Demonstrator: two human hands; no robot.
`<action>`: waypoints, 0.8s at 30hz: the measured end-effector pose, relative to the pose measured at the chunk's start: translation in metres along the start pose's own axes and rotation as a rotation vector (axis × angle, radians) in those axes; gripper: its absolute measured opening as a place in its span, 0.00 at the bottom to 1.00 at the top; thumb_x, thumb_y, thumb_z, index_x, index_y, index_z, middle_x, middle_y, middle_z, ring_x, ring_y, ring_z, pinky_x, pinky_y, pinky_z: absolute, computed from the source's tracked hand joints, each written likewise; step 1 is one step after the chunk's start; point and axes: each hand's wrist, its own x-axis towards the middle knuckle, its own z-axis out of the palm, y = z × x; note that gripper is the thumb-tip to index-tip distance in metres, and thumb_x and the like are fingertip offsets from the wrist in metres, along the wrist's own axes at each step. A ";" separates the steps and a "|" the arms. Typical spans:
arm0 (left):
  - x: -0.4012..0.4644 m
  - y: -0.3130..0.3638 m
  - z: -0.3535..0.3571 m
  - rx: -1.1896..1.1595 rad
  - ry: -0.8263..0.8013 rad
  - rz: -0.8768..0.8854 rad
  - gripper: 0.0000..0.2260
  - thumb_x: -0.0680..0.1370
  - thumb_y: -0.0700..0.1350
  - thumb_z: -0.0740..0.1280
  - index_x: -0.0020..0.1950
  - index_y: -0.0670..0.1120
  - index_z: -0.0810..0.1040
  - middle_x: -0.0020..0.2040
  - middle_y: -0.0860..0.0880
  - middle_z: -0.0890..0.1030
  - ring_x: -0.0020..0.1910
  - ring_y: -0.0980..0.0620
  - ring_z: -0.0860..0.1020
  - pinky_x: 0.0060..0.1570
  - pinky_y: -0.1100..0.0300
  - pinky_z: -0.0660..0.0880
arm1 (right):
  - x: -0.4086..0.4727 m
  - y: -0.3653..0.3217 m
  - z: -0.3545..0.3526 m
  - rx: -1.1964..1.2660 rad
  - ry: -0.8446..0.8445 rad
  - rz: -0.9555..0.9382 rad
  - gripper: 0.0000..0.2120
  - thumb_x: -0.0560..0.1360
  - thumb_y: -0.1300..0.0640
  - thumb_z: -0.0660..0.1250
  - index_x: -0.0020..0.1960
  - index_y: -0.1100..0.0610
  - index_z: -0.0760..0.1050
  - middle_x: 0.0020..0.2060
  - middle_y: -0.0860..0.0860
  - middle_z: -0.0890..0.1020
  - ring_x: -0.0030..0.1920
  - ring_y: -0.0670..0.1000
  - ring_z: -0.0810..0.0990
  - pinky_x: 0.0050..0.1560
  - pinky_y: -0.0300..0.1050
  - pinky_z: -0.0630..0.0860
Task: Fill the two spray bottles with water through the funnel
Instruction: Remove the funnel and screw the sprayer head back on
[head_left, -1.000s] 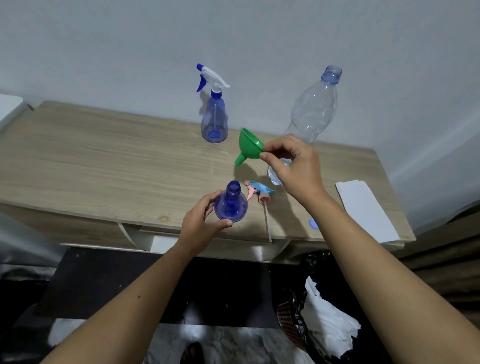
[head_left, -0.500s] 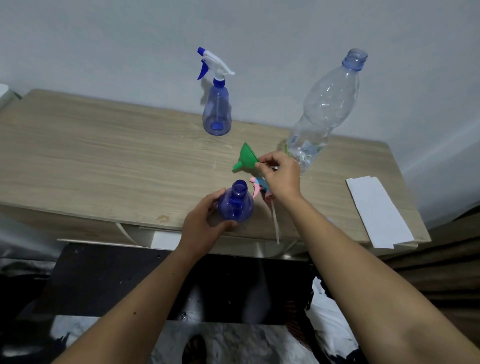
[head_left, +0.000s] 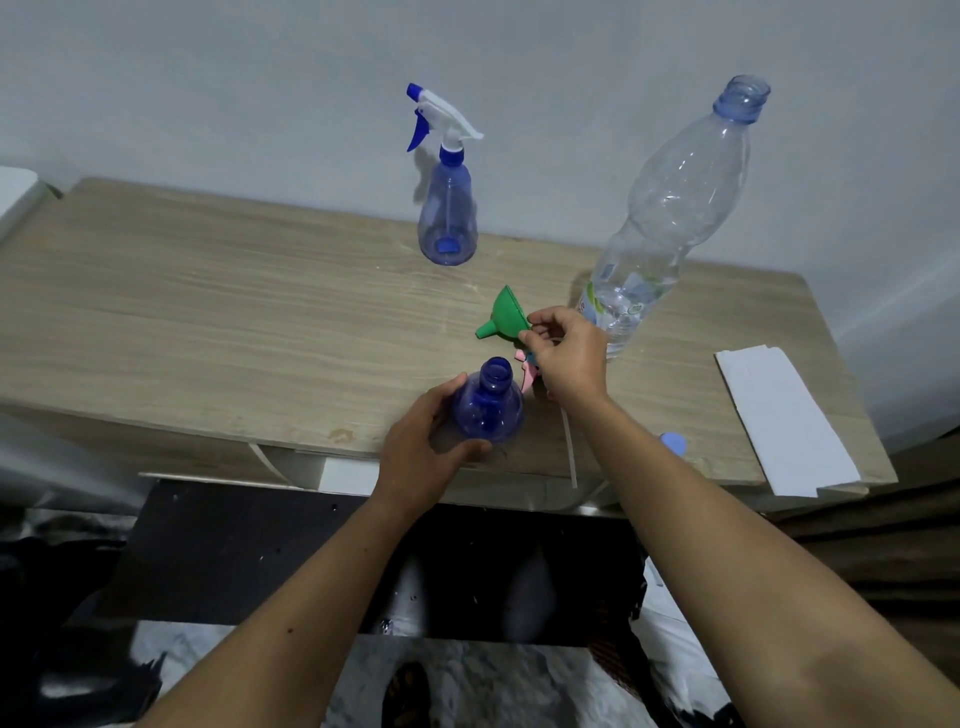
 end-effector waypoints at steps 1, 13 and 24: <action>0.000 0.000 0.000 0.003 0.002 0.002 0.38 0.68 0.38 0.84 0.76 0.48 0.75 0.71 0.55 0.80 0.69 0.60 0.78 0.69 0.64 0.74 | -0.001 0.000 -0.001 0.003 -0.004 -0.002 0.10 0.75 0.64 0.77 0.55 0.58 0.84 0.41 0.49 0.84 0.44 0.49 0.85 0.52 0.50 0.86; -0.002 0.000 0.002 0.017 0.020 0.016 0.39 0.66 0.37 0.85 0.74 0.53 0.76 0.69 0.57 0.81 0.68 0.59 0.80 0.68 0.61 0.76 | -0.026 -0.002 -0.030 0.011 0.021 0.028 0.06 0.75 0.61 0.78 0.52 0.57 0.85 0.38 0.48 0.84 0.40 0.46 0.84 0.45 0.49 0.87; 0.001 -0.005 0.000 0.077 -0.010 0.050 0.38 0.68 0.40 0.84 0.76 0.49 0.75 0.72 0.54 0.80 0.70 0.56 0.79 0.71 0.55 0.75 | -0.057 0.021 -0.030 -0.196 0.070 0.154 0.20 0.68 0.45 0.81 0.54 0.53 0.81 0.44 0.50 0.81 0.45 0.51 0.78 0.46 0.46 0.73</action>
